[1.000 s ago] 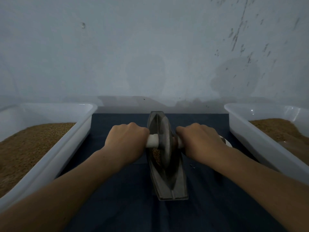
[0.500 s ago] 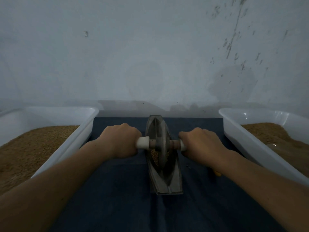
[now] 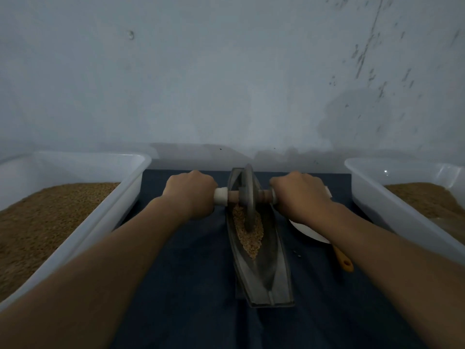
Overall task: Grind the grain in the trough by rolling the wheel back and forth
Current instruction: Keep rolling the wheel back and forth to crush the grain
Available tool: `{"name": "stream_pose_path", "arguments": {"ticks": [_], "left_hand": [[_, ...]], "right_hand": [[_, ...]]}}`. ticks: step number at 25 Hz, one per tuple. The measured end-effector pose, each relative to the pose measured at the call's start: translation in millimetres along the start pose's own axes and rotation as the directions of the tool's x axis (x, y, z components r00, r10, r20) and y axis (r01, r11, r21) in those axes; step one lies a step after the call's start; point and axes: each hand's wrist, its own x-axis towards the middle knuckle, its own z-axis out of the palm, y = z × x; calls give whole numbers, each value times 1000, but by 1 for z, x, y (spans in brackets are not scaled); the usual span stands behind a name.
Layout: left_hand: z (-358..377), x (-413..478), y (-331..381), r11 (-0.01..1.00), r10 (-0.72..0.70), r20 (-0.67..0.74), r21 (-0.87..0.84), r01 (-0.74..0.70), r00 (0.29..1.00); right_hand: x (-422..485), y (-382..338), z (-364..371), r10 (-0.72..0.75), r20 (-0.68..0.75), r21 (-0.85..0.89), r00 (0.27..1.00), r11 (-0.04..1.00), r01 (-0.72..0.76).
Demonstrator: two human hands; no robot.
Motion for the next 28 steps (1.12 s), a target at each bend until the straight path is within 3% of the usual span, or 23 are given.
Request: {"name": "stream_pose_path", "arguments": {"ticks": [4, 9, 12, 20, 23, 28], "left_hand": [[-14, -26, 8, 991, 125, -26, 61, -123, 992], [-18, -61, 16, 985, 110, -100, 144, -95, 989], [-14, -49, 15, 985, 71, -129, 164, -49, 989], [1, 6, 13, 996, -15, -157, 87, 29, 987], [2, -28, 16, 998, 6, -149, 61, 3, 989], [-3, -76, 20, 987, 72, -237, 158, -35, 969]], "right_hand": [[-40, 0, 2, 9, -4, 45, 1000, 999, -9], [-80, 9, -9, -3, -44, 113, 999, 994, 8], [-68, 7, -5, 73, 5, 97, 997, 993, -73], [10, -4, 1, 38, 69, 79, 997, 996, -43], [-25, -9, -7, 8, 8, 40, 1000, 999, -8], [-82, -12, -24, -50, -167, -54, 985, 998, 41]]}}
